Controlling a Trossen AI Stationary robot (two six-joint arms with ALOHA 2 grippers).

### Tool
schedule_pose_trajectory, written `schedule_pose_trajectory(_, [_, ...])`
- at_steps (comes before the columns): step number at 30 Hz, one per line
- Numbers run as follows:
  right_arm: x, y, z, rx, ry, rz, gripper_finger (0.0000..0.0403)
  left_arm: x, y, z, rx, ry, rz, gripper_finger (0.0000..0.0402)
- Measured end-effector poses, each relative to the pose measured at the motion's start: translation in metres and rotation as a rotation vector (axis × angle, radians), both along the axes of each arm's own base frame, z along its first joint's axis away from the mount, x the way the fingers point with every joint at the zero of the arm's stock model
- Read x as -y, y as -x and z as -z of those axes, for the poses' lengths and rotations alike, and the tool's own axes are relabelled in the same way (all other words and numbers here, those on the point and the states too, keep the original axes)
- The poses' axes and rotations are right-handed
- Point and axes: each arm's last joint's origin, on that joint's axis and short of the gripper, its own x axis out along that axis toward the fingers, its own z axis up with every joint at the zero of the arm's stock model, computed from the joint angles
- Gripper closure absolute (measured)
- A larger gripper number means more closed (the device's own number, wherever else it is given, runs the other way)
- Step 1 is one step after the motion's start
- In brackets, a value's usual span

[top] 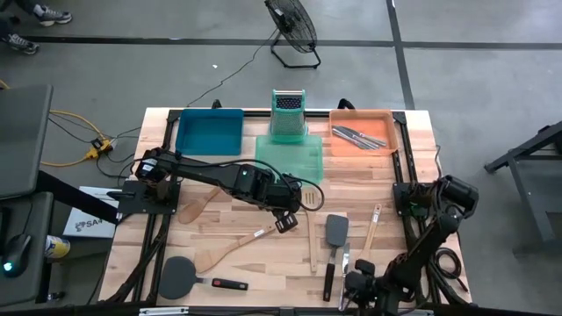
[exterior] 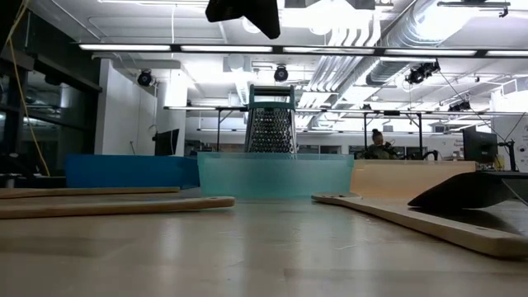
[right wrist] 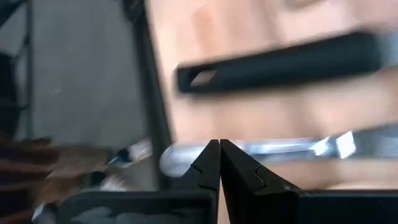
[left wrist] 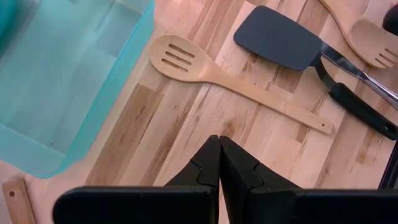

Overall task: Pick & Place Kitchen Items
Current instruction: Put the silver knife into the orange bin

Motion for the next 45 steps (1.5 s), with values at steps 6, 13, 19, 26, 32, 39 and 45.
schedule_pose_trajectory(6, [0.013, -0.001, 0.004, -0.037, 0.125, 0.048, 0.0400, 0.000, 0.000, 0.000, -0.001, 0.005, 0.003, 0.0402])
schedule_pose_trajectory(13, [0.016, -0.001, 0.005, -0.058, 0.143, 0.045, 0.0400, 0.000, 0.000, 0.000, -0.001, 0.005, 0.003, 0.0402])
schedule_pose_trajectory(19, [0.016, -0.001, 0.005, -0.060, 0.141, 0.041, 0.0400, 0.000, 0.000, 0.000, -0.001, 0.005, 0.003, 0.0402])
schedule_pose_trajectory(26, [0.014, -0.003, 0.011, -0.063, 0.148, 0.030, 0.0400, 0.000, 0.000, 0.000, -0.001, 0.003, 0.005, 0.0402])
schedule_pose_trajectory(32, [0.011, -0.004, 0.012, -0.064, 0.122, 0.030, 0.0400, 0.000, 0.000, 0.000, -0.002, 0.003, 0.005, 0.0402])
schedule_pose_trajectory(39, [0.007, -0.004, 0.012, -0.074, 0.068, 0.008, 0.0400, 0.000, 0.000, 0.000, -0.002, 0.004, 0.002, 0.0402])
schedule_pose_trajectory(45, [0.002, -0.002, 0.011, -0.089, 0.026, -0.036, 0.0400, 0.000, 0.000, 0.000, -0.002, 0.004, 0.002, 0.0402])
